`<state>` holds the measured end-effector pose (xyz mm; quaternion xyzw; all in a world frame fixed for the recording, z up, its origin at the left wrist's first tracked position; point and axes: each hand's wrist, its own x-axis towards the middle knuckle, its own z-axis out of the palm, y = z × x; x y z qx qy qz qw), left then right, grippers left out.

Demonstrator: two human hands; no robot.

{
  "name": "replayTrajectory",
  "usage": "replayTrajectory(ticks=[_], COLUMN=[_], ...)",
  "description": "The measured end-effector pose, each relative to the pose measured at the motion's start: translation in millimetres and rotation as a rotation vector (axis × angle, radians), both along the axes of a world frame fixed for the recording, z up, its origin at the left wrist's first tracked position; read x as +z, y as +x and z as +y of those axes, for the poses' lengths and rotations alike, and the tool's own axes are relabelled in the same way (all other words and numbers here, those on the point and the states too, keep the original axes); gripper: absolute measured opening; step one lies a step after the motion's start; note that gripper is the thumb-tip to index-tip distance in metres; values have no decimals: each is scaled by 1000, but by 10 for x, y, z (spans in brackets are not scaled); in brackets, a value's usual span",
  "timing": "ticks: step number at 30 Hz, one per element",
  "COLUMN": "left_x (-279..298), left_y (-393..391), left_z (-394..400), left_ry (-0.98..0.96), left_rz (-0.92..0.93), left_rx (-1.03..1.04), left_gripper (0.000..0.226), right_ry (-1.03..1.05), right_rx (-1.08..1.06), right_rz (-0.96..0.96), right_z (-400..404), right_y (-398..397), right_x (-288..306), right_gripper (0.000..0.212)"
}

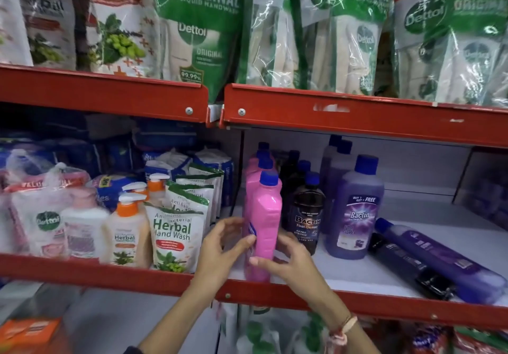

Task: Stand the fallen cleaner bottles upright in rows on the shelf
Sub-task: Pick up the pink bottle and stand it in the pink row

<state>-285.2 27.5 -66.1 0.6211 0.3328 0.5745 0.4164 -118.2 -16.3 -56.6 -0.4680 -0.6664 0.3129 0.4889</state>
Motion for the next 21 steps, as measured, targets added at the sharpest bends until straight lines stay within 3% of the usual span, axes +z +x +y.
replayTrajectory(ticks=[5, 8, 16, 21], left_x=[3, -39, -108, -10], left_y=[35, 36, 66, 244], left_z=[2, -33, -155, -403], left_ry=[-20, -7, 21, 365], left_rz=[83, 101, 195, 317], left_rx=[-66, -2, 128, 502], left_gripper=[54, 61, 64, 60], right_ry=[-82, -23, 45, 42], right_rx=[80, -22, -115, -126], right_rz=[-22, -115, -120, -77], right_z=[87, 124, 76, -37], right_y=[128, 150, 154, 328], right_x=[0, -39, -99, -79], right_gripper=[57, 56, 53, 49])
